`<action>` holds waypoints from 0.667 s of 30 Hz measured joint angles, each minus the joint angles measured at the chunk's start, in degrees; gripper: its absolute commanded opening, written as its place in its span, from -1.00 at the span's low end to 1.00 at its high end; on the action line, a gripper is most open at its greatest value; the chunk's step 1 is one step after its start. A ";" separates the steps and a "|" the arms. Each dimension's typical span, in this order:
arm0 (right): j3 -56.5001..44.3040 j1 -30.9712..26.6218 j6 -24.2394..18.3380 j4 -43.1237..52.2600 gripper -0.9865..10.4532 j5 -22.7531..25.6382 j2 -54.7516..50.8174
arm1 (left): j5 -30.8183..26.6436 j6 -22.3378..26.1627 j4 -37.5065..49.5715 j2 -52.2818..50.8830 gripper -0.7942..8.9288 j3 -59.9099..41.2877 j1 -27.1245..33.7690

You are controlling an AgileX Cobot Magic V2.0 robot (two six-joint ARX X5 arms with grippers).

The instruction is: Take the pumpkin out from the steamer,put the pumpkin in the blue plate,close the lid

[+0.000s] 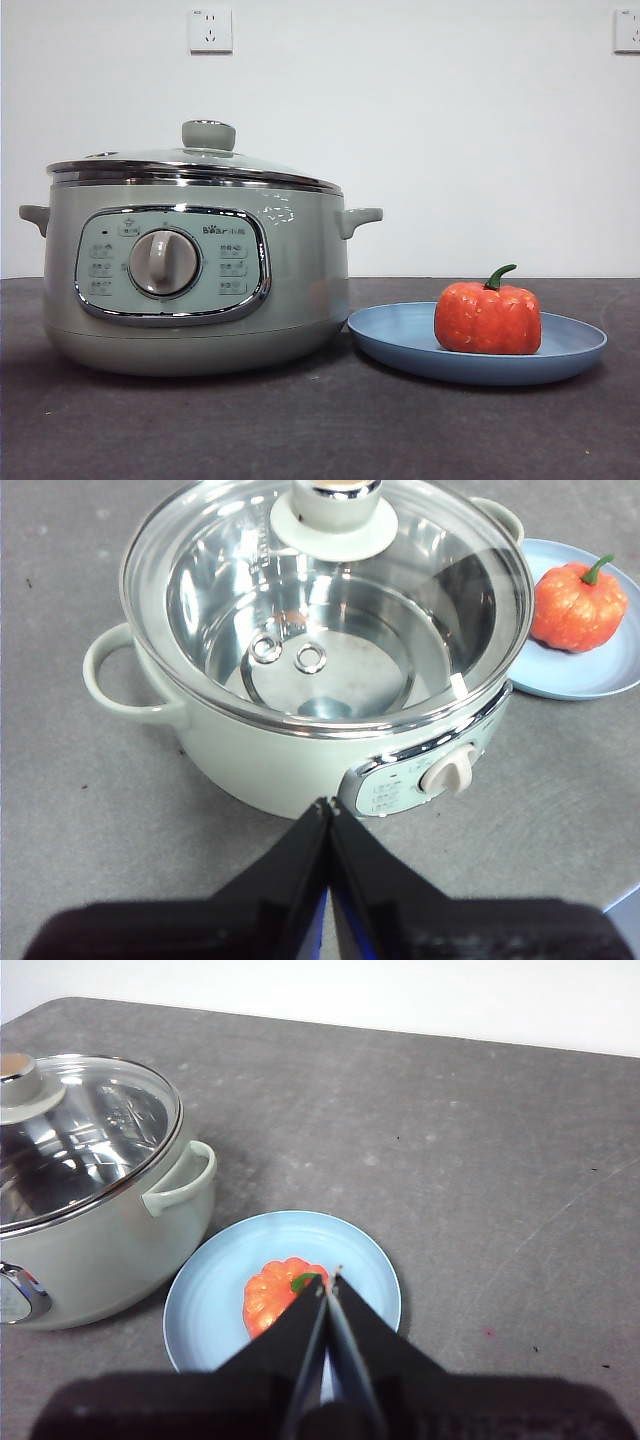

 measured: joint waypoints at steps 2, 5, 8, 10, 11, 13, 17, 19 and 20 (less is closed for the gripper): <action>0.00 0.00 0.00 0.00 -0.83 0.02 0.00 | -0.02 0.00 0.02 -0.83 -0.84 0.00 0.02; 0.00 0.00 0.00 0.00 -0.83 0.02 0.00 | 0.02 0.85 0.00 -3.78 -0.84 -0.02 1.03; 0.00 0.00 0.00 0.00 -0.83 0.02 0.00 | 0.02 2.19 1.51 -8.85 -0.84 -0.50 5.03; 0.00 0.00 0.00 0.00 -0.83 0.04 0.00 | -0.04 2.62 6.16 -13.00 -0.84 -2.60 9.40; 0.00 0.00 0.00 0.00 -0.83 0.02 0.00 | -0.02 2.67 8.81 -14.62 -0.84 -4.07 11.52; 0.00 0.00 0.00 0.00 -0.83 0.02 0.00 | -0.02 2.73 15.39 -18.01 -0.84 -8.92 16.59; 0.00 0.00 0.00 0.00 -0.83 0.02 0.00 | 0.02 2.58 24.00 -25.00 -0.84 -19.74 24.76; 0.00 0.00 0.00 0.00 -0.83 0.02 0.00 | 0.00 1.53 25.20 -29.00 -0.84 -25.14 27.65; 0.00 0.00 0.00 0.00 -0.83 0.04 0.00 | 0.00 0.85 25.44 -30.51 -0.84 -27.39 28.55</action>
